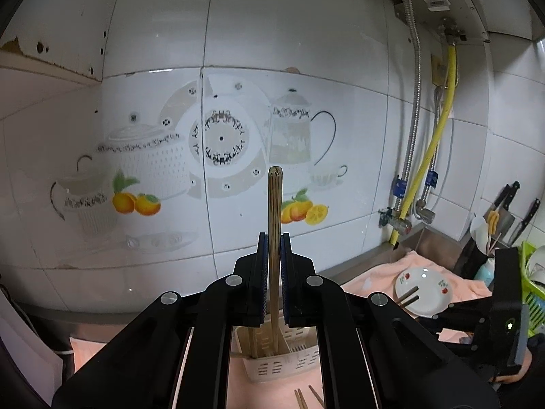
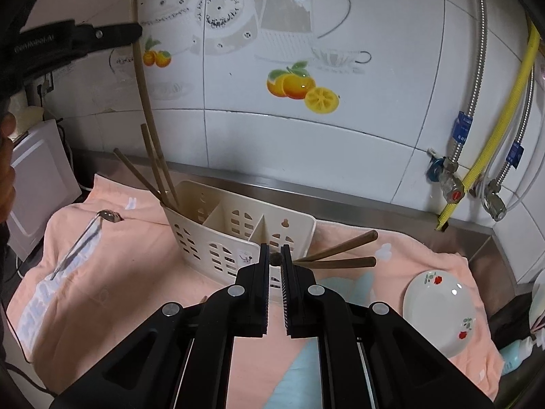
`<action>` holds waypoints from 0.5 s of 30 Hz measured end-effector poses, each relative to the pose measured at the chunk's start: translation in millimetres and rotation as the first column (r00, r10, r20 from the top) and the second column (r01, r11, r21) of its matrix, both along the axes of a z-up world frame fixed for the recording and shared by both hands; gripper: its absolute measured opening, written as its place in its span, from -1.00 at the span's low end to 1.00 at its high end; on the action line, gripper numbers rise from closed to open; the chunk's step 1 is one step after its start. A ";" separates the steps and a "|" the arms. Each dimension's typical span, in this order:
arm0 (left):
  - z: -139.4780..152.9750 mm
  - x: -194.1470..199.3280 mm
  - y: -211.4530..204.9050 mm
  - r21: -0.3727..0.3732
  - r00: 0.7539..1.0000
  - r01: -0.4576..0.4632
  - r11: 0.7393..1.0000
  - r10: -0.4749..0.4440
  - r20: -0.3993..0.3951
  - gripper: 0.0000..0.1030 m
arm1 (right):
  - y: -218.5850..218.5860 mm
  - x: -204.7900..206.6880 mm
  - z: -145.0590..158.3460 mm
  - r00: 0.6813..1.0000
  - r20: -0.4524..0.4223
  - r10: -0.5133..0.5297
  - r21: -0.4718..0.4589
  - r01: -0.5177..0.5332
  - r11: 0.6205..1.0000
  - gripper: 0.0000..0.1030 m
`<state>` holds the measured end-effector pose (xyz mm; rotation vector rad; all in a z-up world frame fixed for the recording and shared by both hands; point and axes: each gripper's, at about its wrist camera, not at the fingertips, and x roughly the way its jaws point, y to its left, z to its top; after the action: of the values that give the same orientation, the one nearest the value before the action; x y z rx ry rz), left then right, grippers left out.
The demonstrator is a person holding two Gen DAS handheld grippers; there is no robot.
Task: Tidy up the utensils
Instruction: 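Lift the left gripper's chopstick into the holder while the right gripper inserts its chopstick, then open both grippers to release the chopsticks standing in the holder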
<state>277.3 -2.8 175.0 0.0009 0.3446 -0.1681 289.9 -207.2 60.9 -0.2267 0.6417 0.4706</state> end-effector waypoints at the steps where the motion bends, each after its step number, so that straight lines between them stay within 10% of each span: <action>1: 0.0 1.6 -0.2 0.000 1.000 0.000 1.000 0.000 -0.001 -0.89 | -0.1 0.4 -0.5 1.000 0.000 -0.001 0.001 0.001 1.000 -0.87; 15: -46.9 27.3 4.4 0.004 0.991 -0.015 1.000 0.015 -0.131 -0.88 | -11.4 -17.2 8.4 0.996 0.083 -0.026 0.016 0.025 1.000 -0.52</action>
<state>304.6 1.6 128.2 -0.0094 0.4755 -0.1533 272.7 -218.6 69.3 -0.2223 0.5594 0.4390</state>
